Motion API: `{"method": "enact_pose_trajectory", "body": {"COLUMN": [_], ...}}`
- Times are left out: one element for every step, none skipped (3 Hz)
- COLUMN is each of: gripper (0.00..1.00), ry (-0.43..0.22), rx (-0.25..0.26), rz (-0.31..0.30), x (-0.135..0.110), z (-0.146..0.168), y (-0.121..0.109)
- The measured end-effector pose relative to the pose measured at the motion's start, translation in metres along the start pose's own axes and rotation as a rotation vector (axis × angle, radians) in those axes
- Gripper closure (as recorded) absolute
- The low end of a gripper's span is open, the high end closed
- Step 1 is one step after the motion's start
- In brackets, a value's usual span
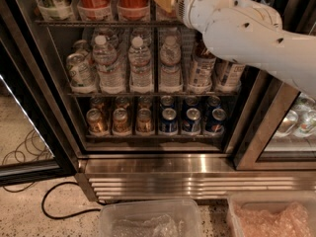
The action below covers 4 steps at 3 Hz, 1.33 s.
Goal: Pick coke can from top shelf of fridge
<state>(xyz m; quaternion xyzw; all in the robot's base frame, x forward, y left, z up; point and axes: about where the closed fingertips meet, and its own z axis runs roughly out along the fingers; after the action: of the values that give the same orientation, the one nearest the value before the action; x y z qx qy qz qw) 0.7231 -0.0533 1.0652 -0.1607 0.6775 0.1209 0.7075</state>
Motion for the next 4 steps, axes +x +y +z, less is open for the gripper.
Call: {"method": "enact_pose_trajectory", "body": {"gripper": [0.89,1.00,1.00,1.00], "ry": [0.000,-0.001,-0.002,-0.006], "rx": [0.000,-0.004,-0.004,-0.015], "rz": [0.000,0.005,0.005,0.007], "x": [-0.001,0.001,-0.003,-0.003], "z": [0.000,0.002,0.003,0.004], "y": [0.002,0.008,0.008,0.016]}}
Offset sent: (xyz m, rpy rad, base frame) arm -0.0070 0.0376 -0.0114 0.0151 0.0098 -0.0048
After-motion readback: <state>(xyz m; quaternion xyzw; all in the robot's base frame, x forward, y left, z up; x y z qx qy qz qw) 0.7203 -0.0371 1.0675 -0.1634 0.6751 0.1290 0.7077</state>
